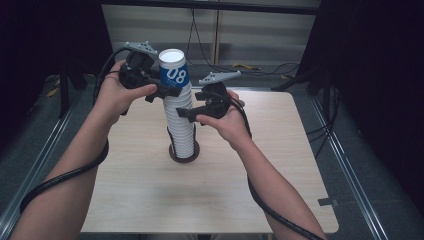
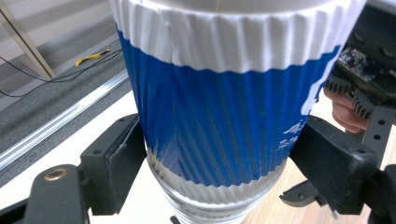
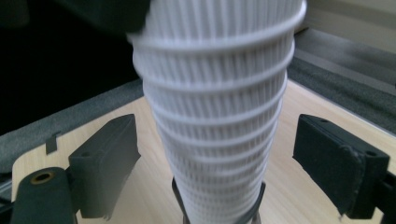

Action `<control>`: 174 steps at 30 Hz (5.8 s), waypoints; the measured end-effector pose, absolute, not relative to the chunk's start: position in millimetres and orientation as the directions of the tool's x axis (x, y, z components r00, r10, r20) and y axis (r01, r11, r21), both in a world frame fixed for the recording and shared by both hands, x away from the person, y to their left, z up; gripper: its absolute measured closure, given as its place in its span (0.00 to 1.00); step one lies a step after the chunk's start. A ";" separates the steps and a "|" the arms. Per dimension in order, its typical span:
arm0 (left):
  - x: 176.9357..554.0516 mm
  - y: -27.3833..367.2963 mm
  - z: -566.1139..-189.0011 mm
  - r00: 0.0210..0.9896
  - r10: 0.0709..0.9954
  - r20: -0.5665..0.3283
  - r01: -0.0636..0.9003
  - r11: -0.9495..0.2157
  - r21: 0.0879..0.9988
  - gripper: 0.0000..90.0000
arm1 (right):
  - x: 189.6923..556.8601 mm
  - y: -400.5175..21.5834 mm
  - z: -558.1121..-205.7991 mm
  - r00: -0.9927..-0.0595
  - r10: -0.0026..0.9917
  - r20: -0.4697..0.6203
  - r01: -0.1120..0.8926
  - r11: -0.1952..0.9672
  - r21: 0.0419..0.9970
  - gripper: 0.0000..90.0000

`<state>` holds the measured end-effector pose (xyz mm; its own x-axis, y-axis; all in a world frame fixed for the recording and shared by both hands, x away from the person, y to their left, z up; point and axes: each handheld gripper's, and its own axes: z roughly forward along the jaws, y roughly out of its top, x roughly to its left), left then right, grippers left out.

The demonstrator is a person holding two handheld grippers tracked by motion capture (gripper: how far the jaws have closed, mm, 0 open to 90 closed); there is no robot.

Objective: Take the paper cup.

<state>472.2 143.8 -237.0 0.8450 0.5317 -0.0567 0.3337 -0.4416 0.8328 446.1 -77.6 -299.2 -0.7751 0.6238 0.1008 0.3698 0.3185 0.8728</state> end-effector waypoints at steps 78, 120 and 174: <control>469.6 134.8 -205.4 0.822 0.568 -0.052 0.344 -0.420 0.840 0.18 | 448.2 -64.6 -294.1 -0.760 0.646 0.070 0.319 0.277 0.906 0.16; 461.4 161.4 -164.5 0.794 0.607 -0.024 0.341 -0.413 0.844 0.18 | 446.8 -65.1 -294.3 -0.760 0.648 0.059 0.312 0.284 0.906 0.17; 427.4 233.0 -261.7 0.790 0.607 -0.081 0.403 -0.416 0.815 0.18 | 437.8 -90.1 -305.1 -0.764 0.642 0.064 0.323 0.294 0.899 0.20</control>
<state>427.4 233.0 -261.7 0.7904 0.6073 -0.0806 0.4029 -0.4163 0.8151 437.8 -90.1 -305.1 -0.7642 0.6417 0.0645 0.3232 0.2945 0.8994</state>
